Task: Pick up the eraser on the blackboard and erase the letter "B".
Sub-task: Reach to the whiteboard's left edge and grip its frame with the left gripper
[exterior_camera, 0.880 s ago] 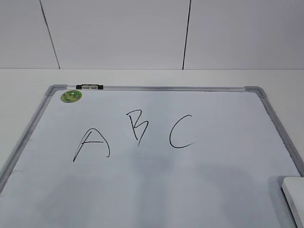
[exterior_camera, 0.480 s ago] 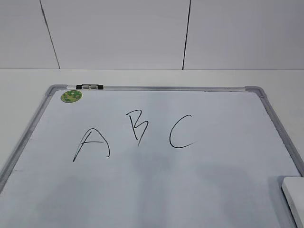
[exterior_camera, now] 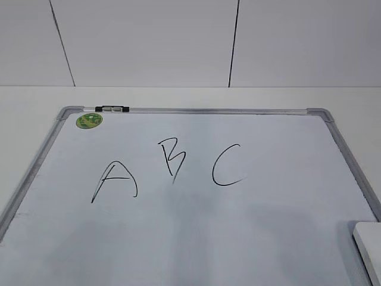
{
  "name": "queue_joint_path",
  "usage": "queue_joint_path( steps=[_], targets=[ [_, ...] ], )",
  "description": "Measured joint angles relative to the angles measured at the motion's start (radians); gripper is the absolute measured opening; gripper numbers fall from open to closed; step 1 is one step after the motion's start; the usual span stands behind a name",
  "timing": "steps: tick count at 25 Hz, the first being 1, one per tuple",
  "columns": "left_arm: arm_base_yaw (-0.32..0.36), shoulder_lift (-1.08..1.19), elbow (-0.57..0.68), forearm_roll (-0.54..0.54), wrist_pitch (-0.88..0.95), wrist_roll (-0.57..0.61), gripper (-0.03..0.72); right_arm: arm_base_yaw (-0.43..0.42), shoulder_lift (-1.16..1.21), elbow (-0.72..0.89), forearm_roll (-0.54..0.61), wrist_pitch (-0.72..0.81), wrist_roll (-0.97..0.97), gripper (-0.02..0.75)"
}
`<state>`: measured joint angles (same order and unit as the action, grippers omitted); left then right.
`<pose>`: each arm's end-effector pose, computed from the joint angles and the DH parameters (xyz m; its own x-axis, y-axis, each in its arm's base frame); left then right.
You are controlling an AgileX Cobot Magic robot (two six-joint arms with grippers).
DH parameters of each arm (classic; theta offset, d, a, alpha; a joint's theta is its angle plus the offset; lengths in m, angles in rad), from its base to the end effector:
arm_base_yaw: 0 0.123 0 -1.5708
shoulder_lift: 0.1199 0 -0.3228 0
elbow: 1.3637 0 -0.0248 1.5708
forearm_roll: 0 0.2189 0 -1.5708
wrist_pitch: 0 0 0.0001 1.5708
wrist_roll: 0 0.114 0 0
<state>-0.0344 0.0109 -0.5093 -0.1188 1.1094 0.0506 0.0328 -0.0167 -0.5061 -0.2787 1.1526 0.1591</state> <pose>-0.0534 -0.0103 0.2502 -0.4977 0.0146 -0.8672 0.1250 0.9906 -0.0550 -0.0596 -0.0306 0.2463 -0.4949 0.0258 -0.8686 0.2070 0.9743 -0.0890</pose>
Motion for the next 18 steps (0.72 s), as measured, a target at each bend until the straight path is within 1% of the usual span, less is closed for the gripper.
queue_joint_path(
  steps=[5,11,18],
  targets=[
    [0.0,0.0,0.0,0.0,0.0,0.0,0.368,0.0,0.0,0.0,0.0,0.0,0.0,0.594],
    [0.0,0.0,0.0,0.0,0.0,0.0,0.361,0.0,0.0,0.0,-0.056,-0.01,-0.002,0.594],
    [0.0,0.0,0.0,0.0,0.0,0.0,0.361,0.0,0.0,0.0,-0.059,-0.012,-0.002,0.594]
  ],
)
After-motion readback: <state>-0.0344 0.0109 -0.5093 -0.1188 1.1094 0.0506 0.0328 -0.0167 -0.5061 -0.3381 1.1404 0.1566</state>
